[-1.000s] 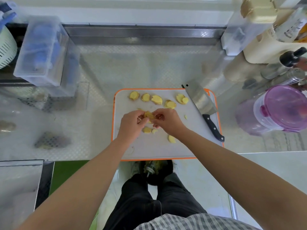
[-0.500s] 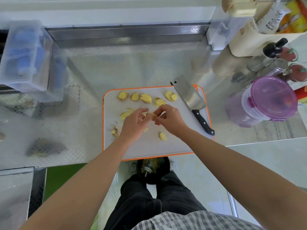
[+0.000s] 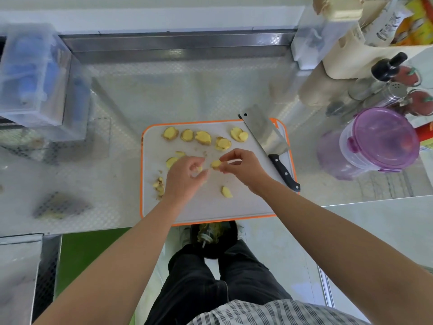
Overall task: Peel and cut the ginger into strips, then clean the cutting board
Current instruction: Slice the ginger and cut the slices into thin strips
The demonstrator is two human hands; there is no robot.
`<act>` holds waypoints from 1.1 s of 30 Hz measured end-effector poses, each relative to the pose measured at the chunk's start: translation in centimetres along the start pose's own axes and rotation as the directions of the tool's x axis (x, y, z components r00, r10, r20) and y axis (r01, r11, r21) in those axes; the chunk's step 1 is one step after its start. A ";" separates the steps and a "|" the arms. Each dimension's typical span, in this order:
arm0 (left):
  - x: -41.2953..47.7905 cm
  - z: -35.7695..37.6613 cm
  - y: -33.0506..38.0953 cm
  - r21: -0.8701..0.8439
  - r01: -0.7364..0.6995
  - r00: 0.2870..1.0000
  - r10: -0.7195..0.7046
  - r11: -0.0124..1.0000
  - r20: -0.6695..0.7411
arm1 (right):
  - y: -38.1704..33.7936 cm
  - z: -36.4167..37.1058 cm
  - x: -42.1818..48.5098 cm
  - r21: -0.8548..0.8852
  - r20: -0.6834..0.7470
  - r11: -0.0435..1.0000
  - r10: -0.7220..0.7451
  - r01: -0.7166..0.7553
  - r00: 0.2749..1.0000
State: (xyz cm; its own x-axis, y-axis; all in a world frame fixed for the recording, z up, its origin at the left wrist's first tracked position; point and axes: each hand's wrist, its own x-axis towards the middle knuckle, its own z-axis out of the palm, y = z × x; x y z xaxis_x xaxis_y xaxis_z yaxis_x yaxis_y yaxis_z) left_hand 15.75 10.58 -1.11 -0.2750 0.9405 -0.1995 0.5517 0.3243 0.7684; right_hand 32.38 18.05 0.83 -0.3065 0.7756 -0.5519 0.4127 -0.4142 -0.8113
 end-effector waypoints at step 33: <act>0.3 2.1 1.2 0.313 -0.183 0.983 0.167 0.932 0.078 | 2.0 1.1 0.4 -0.371 -0.048 0.909 -0.226 0.193 0.973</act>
State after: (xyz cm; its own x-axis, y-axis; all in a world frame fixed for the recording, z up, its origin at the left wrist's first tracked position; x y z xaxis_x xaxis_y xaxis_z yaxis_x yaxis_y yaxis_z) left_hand 17.99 11.48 -1.51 -0.1167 0.9864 -0.1158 0.8111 0.1620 0.5620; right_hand 32.17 17.00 -1.24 -0.3502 0.8710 -0.3445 0.6340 -0.0503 -0.7717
